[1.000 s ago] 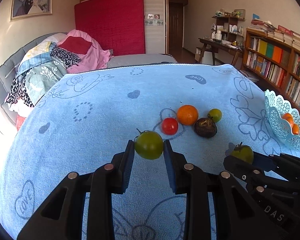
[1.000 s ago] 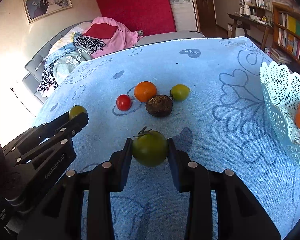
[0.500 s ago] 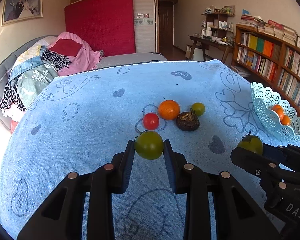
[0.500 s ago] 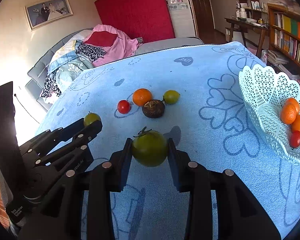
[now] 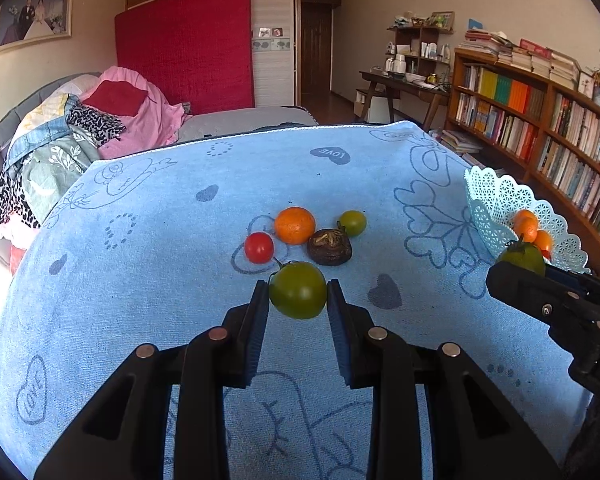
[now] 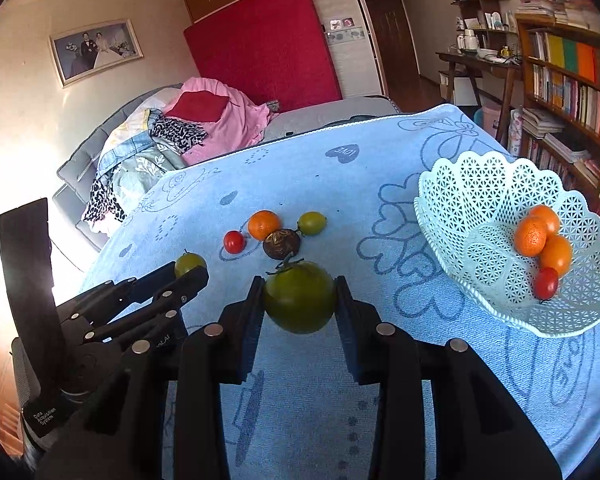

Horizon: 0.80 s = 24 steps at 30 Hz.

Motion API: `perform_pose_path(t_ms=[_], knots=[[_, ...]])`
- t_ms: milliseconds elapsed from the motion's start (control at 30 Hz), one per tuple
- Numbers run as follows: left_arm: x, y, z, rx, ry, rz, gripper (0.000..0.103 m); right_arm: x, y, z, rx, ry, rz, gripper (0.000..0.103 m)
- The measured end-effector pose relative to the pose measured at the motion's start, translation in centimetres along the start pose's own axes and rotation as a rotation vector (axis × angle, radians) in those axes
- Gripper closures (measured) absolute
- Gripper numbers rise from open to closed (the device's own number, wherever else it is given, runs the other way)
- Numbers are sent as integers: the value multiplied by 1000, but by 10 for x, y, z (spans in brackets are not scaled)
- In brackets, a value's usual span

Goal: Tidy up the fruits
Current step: 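Carry both green tomatoes toward the white lattice basket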

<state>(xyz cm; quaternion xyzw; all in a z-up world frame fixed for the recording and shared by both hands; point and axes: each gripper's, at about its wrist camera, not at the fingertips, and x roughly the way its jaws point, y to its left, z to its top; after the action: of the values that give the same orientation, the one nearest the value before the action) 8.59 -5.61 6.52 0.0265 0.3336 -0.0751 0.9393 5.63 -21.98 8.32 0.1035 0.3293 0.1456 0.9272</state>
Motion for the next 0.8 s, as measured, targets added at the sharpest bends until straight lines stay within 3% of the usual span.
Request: perform_pose_path(t_ms=[500, 800], knots=[[-7, -52, 22, 61, -18, -105, 73, -46, -77, 8, 125, -97, -108, 67], [-1, -90, 34, 125, -41, -198, 72, -54, -119, 8, 201, -115, -186, 67]])
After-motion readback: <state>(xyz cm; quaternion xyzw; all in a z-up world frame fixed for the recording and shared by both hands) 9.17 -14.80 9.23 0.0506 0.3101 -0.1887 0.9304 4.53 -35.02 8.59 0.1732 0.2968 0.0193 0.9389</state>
